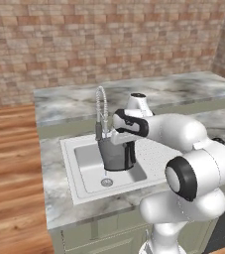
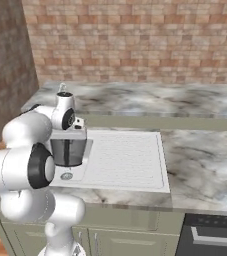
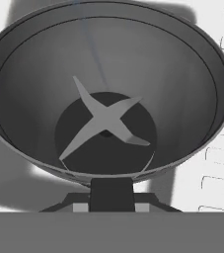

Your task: Turn on the sink faucet and place the jug under the water for a few seconds to fill it up.

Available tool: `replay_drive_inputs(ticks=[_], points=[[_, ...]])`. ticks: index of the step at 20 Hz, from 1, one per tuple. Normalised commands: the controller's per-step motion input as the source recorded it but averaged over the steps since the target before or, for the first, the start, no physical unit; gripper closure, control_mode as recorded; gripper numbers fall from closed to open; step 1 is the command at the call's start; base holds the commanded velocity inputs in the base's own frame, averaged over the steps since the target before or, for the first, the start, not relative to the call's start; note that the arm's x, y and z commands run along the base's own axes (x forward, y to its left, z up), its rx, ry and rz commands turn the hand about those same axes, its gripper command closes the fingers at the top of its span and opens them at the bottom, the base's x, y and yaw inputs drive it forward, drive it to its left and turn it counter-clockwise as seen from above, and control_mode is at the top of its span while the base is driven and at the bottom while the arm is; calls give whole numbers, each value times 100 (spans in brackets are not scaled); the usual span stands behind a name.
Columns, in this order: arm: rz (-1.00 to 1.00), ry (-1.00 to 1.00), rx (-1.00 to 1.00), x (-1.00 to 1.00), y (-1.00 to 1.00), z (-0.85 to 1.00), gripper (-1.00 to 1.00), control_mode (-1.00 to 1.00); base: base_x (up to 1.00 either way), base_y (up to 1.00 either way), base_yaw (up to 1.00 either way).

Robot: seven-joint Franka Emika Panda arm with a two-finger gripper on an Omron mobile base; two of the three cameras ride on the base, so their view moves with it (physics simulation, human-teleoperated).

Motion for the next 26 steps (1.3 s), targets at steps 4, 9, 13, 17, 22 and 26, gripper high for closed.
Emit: replay_drive_inputs(ticks=[4, 9, 13, 17, 22, 26], points=[[0, 3, 0, 16, 34, -25, 100, -100, 0, 0, 0], [0, 4, 0, 16, 38, -31, 100, -100, 0, 0, 0], [-2, 0, 0, 26, 17, -14, 100, -100, 0, 0, 0], [-8, 0, 0, 33, 0, 0, 100, -100, 0, 0, 0], [-10, -1, 0, 31, 0, 0, 100, -100, 0, 0, 0], [-9, -6, 0, 20, 0, 0, 100, -100, 0, 0, 0]])
